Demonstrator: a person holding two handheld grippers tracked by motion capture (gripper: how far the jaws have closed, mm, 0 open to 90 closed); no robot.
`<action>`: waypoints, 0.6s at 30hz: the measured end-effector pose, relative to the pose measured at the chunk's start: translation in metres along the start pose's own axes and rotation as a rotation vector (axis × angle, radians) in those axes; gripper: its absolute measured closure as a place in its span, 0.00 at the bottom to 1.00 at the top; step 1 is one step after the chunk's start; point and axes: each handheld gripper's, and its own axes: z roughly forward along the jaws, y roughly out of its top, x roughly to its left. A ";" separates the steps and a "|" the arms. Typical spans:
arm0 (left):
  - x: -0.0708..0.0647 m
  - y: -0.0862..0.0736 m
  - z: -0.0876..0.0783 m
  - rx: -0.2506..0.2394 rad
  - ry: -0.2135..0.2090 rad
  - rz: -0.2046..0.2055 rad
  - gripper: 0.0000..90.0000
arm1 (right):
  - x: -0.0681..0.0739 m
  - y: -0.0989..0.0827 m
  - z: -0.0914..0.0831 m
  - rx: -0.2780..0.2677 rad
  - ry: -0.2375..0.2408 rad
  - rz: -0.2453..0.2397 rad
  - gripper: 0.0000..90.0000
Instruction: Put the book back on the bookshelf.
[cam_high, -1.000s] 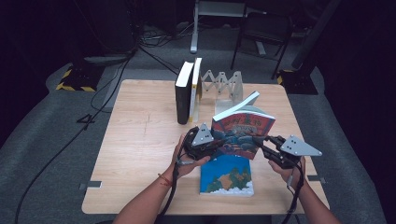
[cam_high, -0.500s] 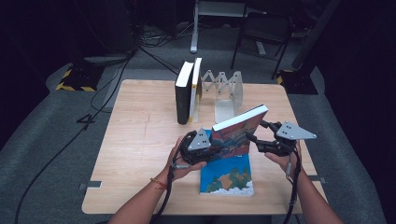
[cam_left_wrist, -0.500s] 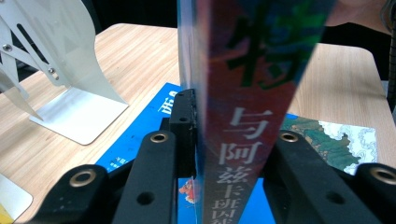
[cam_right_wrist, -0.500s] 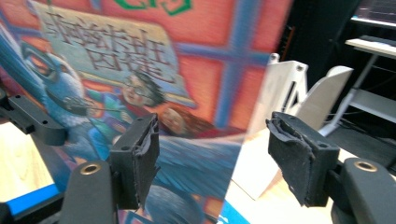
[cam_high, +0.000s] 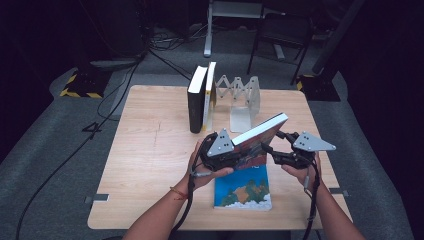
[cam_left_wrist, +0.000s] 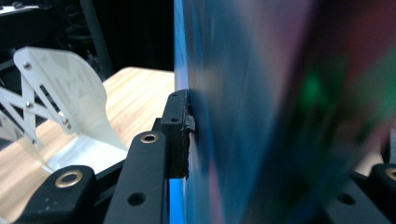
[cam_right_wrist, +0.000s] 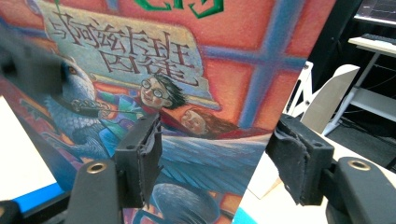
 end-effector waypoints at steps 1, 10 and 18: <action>-0.001 0.003 0.001 0.003 0.006 0.008 0.75 | 0.000 0.000 0.000 0.003 0.002 -0.001 0.42; -0.002 0.009 0.002 0.017 0.058 0.011 0.81 | -0.003 -0.003 -0.011 0.041 -0.007 0.015 0.39; 0.009 0.009 0.002 0.001 0.099 -0.063 0.81 | -0.004 -0.026 -0.032 0.144 -0.029 0.021 0.39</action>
